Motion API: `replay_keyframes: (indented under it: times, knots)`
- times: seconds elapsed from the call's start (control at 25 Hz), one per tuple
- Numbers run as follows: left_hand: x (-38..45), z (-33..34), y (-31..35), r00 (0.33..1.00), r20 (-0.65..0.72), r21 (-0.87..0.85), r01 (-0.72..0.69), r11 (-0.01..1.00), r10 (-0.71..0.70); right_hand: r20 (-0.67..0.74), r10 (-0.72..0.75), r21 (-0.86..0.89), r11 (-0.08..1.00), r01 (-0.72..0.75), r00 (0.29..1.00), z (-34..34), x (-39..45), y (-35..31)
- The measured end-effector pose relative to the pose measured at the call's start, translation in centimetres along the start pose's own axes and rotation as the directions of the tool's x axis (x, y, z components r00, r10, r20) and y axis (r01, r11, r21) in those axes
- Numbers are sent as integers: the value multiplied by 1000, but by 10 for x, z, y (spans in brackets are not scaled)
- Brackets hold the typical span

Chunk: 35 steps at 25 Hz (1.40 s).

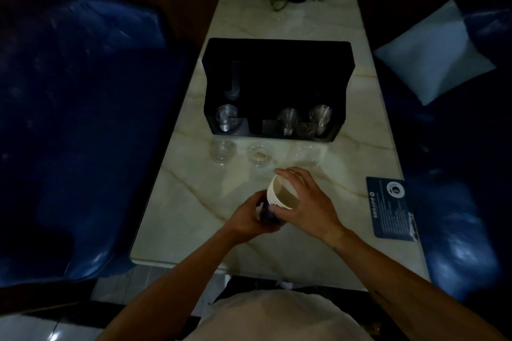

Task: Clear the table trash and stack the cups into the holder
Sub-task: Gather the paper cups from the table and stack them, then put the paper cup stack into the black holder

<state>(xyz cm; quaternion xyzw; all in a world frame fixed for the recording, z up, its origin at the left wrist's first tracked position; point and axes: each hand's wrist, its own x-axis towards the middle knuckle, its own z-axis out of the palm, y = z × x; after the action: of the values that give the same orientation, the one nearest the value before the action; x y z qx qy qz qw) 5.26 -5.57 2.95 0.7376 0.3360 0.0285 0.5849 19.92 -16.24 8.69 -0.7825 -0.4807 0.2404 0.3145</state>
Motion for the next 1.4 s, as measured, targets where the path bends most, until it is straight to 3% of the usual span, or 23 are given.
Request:
replay_keyframes:
  times: [0.08,0.2,0.32,0.52,1.04,1.16,1.28,1.4]
  knots:
    - [0,-1,-5,999,20,54,37,998,-38,-69,65,226,973,-48,995,-9,-3,9]
    - [-11,-6,-3,1000,5,-29,24,999,-24,-88,170,463,879,-111,981,-28,-10,22]
    - [-26,-13,1,995,-82,-219,34,975,-54,-30,289,709,681,-184,957,-40,-18,31]
    - [-39,-22,10,992,-40,-511,80,856,-117,89,393,841,462,-280,915,-37,-18,38]
    - [-28,-90,13,996,7,-424,79,902,-84,160,482,821,420,-386,862,19,32,10]
    - [-19,-113,12,989,-92,-433,65,899,-116,179,448,807,441,-391,876,20,50,-1]
    - [-2,-143,10,960,-241,-486,8,874,-143,143,351,762,557,-329,925,17,75,-12]
    - [18,-176,8,962,-260,-530,-69,845,-85,170,292,756,574,-314,941,12,103,-27]
